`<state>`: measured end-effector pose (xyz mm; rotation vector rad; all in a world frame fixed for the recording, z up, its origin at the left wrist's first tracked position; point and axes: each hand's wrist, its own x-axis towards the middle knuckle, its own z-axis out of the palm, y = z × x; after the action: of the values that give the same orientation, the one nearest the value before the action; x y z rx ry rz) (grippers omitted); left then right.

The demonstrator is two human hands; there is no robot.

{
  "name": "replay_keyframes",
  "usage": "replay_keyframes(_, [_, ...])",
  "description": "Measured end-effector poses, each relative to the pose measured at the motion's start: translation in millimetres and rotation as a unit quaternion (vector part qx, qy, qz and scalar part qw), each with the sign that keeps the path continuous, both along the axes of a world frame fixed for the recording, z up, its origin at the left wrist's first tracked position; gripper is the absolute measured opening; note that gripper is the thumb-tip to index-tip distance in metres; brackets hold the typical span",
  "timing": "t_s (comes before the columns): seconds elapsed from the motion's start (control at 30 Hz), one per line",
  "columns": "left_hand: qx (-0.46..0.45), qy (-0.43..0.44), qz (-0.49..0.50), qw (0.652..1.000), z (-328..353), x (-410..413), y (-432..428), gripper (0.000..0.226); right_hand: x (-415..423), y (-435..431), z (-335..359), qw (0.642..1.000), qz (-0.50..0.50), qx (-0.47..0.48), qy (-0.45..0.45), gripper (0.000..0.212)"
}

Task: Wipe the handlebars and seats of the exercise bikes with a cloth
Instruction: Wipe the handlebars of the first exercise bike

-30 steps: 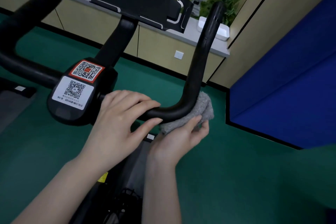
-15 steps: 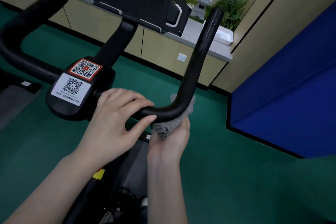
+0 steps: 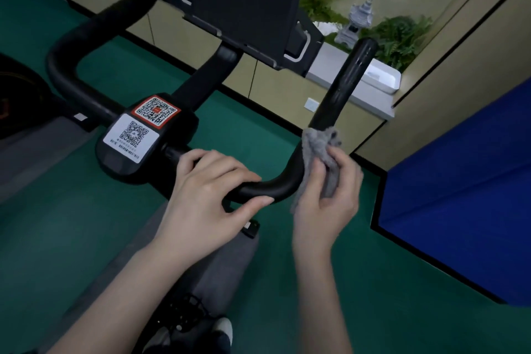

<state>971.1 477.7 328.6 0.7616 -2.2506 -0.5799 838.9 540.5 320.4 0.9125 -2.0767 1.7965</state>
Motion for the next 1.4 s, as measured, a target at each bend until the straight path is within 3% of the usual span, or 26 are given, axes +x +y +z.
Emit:
replay_keyframes(0.07, [0.008, 0.003, 0.003, 1.0, 1, 0, 1, 0.03, -22, 2, 13, 0.985, 0.083, 0.094, 0.123, 0.016])
replay_keyframes(0.17, [0.016, 0.003, 0.006, 1.0, 3, 0, 1, 0.033, -47, -7, 44, 0.919, 0.235, 0.231, 0.217, 0.015])
replay_keyframes(0.3, [0.022, 0.007, 0.013, 1.0, 3, 0, 3, 0.037, -58, -32, 78, 0.78, 0.378, 0.433, 0.246, 0.014])
replay_keyframes(0.4, [0.03, 0.012, 0.016, 0.999, 4, 1, 2, 0.036, -49, -43, 88, 0.692, 0.445, 0.527, 0.213, 0.014])
replay_keyframes(0.5, [0.035, 0.02, 0.02, 0.999, 4, 2, 0, 0.036, -40, -44, 88, 0.674, 0.476, 0.541, 0.162, 0.012])
replay_keyframes(0.73, [0.035, 0.027, 0.011, 0.999, 1, 1, -1, 0.036, -37, -41, 93, 0.657, 0.48, 0.552, 0.181, 0.002])
replay_keyframes(0.83, [0.023, 0.021, 0.015, 0.999, 1, 1, -2, 0.037, -41, -44, 95, 0.657, 0.45, 0.553, 0.247, 0.011])
replay_keyframes(0.9, [0.022, 0.021, 0.017, 0.999, -1, 1, -3, 0.038, -48, -47, 98, 0.678, 0.398, 0.545, 0.29, 0.014])
replay_keyframes(1.0, [0.024, 0.019, 0.014, 0.999, -2, 2, -4, 0.038, -50, -47, 96, 0.709, 0.366, 0.523, 0.3, 0.015])
replay_keyframes(1.13, [0.015, 0.009, 0.009, 1.0, -4, 2, -4, 0.037, -44, -37, 84, 0.713, 0.391, 0.5, 0.296, 0.012])
replay_keyframes(1.3, [0.016, 0.016, 0.003, 1.0, -5, 2, -5, 0.036, -50, -26, 66, 0.852, 0.247, 0.369, 0.277, 0.013])
replay_keyframes(1.4, [0.01, 0.015, 0.001, 1.0, -6, 1, -5, 0.035, -34, -6, 41, 0.935, 0.171, 0.244, 0.191, 0.015])
